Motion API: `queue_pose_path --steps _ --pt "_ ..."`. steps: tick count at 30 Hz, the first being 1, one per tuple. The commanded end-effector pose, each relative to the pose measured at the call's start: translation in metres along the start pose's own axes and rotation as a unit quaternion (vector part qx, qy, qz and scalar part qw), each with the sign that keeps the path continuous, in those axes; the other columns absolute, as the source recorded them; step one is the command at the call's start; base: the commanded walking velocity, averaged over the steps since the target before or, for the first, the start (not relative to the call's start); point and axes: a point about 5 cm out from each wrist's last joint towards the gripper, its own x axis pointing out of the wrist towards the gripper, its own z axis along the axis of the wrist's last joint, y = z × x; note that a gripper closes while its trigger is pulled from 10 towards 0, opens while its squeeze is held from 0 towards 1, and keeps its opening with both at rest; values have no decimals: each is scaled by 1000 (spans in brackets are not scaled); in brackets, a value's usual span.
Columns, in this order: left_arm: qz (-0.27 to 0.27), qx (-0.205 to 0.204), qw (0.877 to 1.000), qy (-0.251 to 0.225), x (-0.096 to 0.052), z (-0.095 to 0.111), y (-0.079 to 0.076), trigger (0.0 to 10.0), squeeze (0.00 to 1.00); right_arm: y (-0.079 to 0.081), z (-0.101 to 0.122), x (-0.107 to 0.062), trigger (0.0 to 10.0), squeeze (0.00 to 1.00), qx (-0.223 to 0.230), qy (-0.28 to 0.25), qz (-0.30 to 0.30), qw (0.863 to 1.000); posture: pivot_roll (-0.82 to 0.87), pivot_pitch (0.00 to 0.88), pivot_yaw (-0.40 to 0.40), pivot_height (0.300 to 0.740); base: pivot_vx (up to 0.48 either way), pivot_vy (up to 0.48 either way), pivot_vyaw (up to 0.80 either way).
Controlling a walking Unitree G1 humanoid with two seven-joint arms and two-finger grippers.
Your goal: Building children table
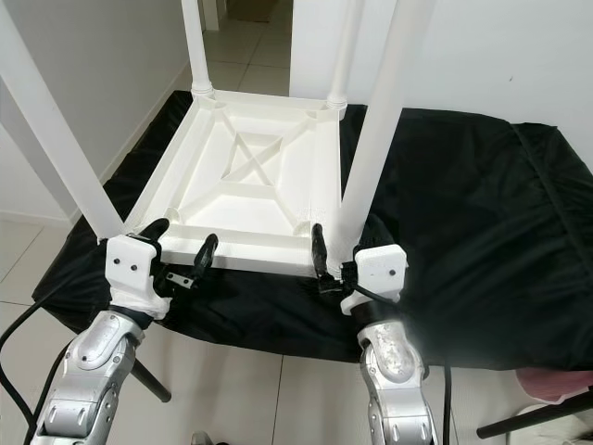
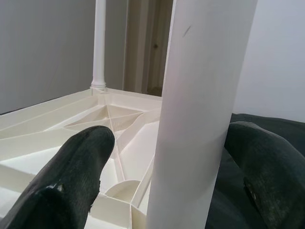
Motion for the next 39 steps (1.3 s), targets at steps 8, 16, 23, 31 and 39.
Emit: queue_pose_path --steps 8,16,23,31,39 --pt "1 7 1000 4 2 -4 -2 10000 0 1 11 22 10000 0 -8 -15 -20 1000 -35 59 -7 740 0 0 0" --pt "-4 6 1000 2 3 -4 -4 10000 0 1 21 36 10000 0 -10 -29 -26 999 -37 54 -10 740 0 0 0" --pt "-2 8 1000 -1 4 -4 -4 10000 0 -1 35 50 10000 0 -8 -49 -38 998 -31 50 -13 740 0 0 0" --pt "-12 4 1000 0 2 -5 -6 10000 0 -1 38 55 9294 0 -10 -49 -45 998 -25 54 -17 740 0 0 0" --pt "-53 -14 998 0 -1 -2 -16 10000 0 -3 37 55 0 0 -10 -38 -51 998 -22 64 -20 740 0 0 0"
